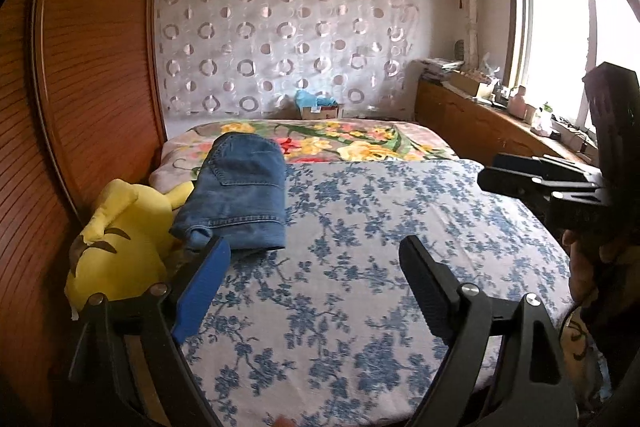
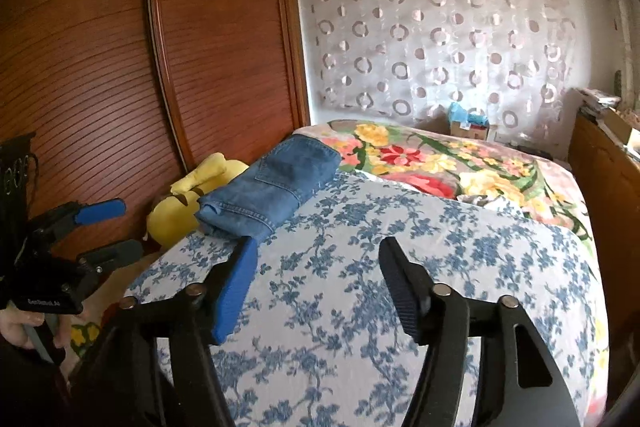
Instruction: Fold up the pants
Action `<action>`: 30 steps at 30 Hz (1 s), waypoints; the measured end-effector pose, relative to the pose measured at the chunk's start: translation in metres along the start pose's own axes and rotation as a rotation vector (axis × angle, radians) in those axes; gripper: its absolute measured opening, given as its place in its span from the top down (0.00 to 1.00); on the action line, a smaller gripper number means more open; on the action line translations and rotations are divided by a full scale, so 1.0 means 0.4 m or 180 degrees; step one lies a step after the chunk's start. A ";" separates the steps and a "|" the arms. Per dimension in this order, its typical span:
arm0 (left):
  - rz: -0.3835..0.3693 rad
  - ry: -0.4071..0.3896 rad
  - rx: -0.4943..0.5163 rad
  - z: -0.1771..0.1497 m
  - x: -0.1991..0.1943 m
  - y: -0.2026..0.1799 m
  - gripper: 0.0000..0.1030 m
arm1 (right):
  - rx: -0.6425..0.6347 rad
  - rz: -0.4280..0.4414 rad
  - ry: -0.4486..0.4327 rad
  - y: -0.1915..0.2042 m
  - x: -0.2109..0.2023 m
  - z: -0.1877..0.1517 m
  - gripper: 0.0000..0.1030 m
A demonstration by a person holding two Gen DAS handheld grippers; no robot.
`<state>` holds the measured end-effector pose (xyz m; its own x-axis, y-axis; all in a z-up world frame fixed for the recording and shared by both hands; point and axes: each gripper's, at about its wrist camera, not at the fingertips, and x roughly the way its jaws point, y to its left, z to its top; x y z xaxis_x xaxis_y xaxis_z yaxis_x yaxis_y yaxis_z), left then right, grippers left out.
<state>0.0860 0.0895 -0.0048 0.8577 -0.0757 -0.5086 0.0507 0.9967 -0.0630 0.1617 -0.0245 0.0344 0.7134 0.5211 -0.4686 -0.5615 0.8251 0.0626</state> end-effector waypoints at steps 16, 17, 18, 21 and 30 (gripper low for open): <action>-0.0226 -0.0250 0.0164 0.028 -0.084 -0.157 0.18 | 0.0146 -0.0251 -0.0167 -0.009 -0.187 -0.077 0.29; -0.0230 -0.0258 0.0187 0.029 -0.085 -0.166 0.26 | 0.0152 -0.0267 -0.0176 -0.009 -0.197 -0.080 0.29; -0.0239 -0.0255 0.0206 0.032 -0.083 -0.177 0.30 | 0.0164 -0.0284 -0.0190 -0.013 -0.209 -0.083 0.29; -0.0254 -0.0178 0.0275 0.040 -0.070 -0.210 0.46 | 0.0202 -0.0323 -0.0241 -0.023 -0.237 -0.086 0.29; -0.0243 -0.0252 0.0302 0.053 -0.070 -0.266 0.00 | 0.0283 -0.0525 -0.0332 -0.029 -0.297 -0.107 0.28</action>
<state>0.0673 -0.0137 0.0343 0.8869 -0.1528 -0.4359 0.1624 0.9866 -0.0154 0.0655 -0.1055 0.0517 0.8347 0.3934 -0.3855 -0.3977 0.9147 0.0722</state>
